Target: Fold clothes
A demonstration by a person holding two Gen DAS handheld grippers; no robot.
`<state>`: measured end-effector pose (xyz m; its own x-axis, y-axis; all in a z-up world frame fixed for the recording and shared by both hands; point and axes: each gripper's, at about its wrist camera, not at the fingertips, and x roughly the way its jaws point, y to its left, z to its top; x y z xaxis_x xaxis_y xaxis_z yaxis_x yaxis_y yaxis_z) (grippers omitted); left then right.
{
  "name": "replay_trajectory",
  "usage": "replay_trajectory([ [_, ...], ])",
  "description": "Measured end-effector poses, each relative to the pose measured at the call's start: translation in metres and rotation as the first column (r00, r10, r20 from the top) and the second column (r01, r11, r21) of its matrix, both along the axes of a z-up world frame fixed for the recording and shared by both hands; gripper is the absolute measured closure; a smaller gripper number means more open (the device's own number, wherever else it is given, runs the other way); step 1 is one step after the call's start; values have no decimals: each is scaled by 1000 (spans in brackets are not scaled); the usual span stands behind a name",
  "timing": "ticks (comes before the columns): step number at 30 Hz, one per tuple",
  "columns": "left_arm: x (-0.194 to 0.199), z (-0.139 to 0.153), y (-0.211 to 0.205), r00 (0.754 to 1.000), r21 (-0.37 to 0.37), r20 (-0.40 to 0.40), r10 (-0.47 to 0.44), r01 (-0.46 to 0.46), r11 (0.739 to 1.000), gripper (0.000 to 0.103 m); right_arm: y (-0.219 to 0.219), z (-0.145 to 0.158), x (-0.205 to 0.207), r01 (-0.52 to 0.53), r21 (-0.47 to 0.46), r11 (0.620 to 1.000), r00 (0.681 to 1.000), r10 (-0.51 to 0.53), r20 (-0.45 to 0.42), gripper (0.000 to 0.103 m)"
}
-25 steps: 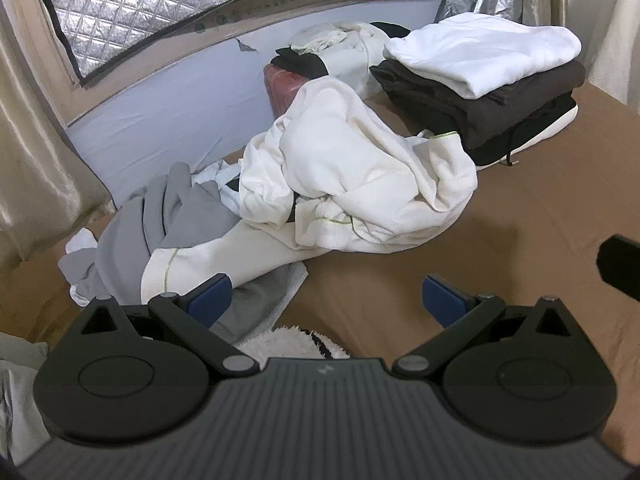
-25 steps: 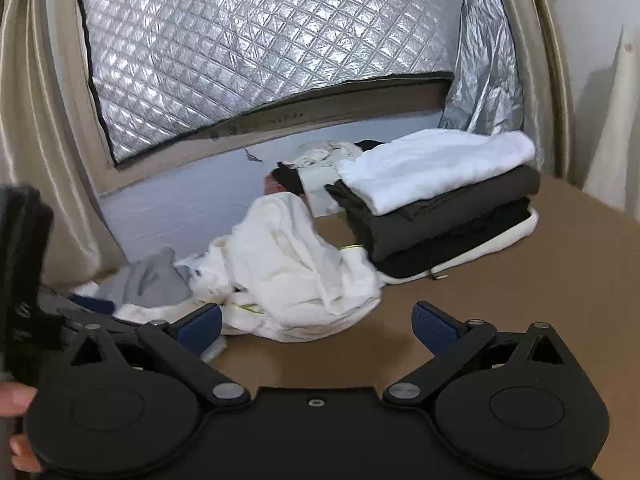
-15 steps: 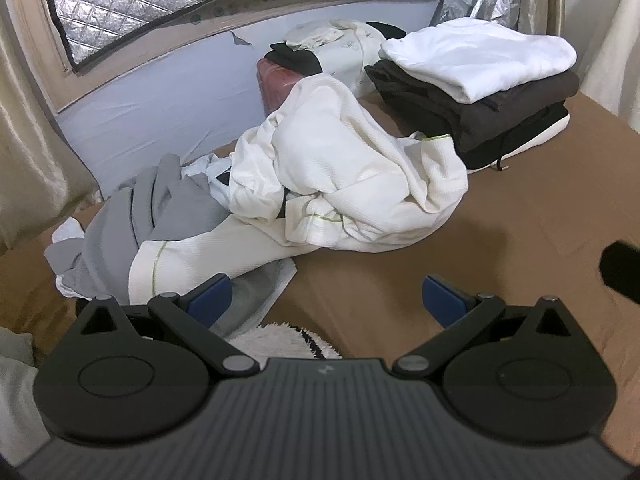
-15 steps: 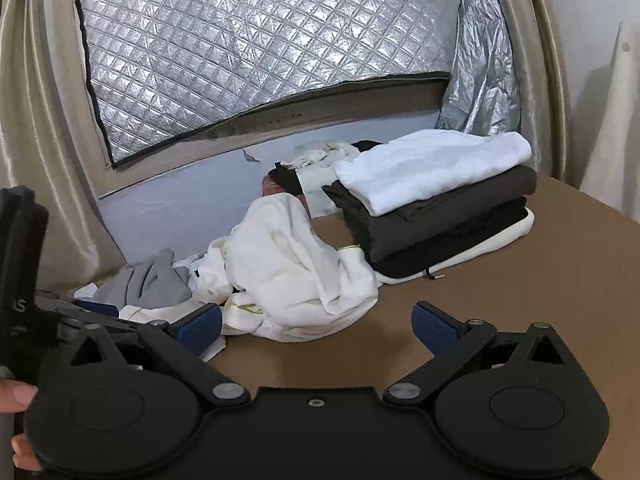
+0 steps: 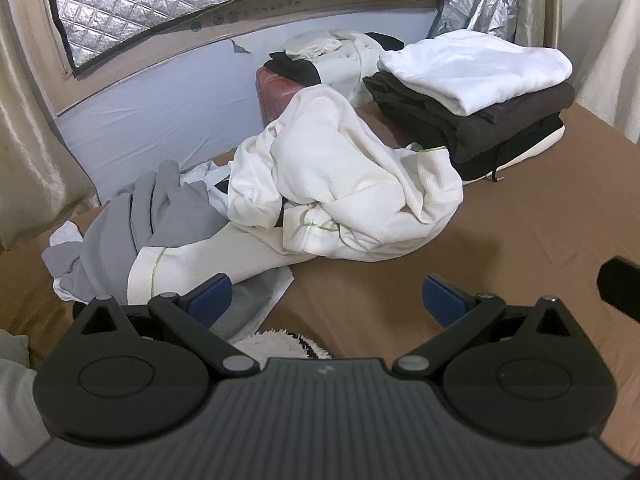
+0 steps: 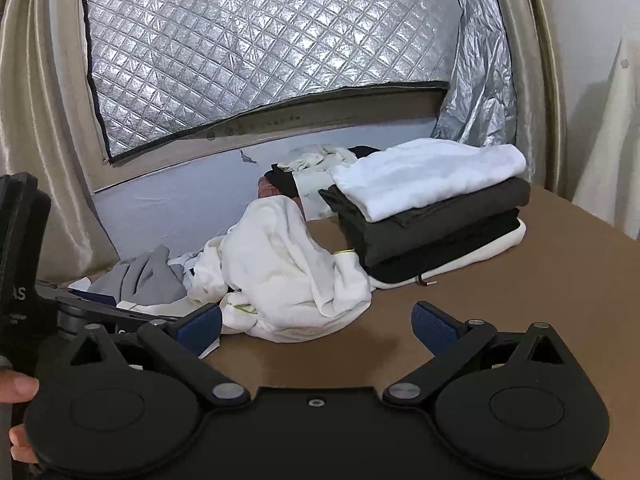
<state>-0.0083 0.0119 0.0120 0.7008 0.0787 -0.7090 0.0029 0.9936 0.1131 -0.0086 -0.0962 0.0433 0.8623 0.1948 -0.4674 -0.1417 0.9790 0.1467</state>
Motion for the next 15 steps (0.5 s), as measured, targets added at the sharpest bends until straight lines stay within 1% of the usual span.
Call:
replay_trajectory([
  [4,-1,1,1,1000,-6,1,1,-1,1000,0,-14,-5,4,-2,15,1000,1000,2,-11,0],
  [7,-1,2,2,1000,-11,1,2,-2,1000,0,-10,-4,2,4,12,1000,1000,-4,-13,0],
  [9,-1,3,3,1000,-14,2,5,-5,1000,0,-20,-6,7,2,20,1000,1000,-1,-18,0],
  [15,-1,3,3,1000,-10,4,9,-9,1000,0,-21,-7,7,7,22,1000,1000,-6,-18,0],
])
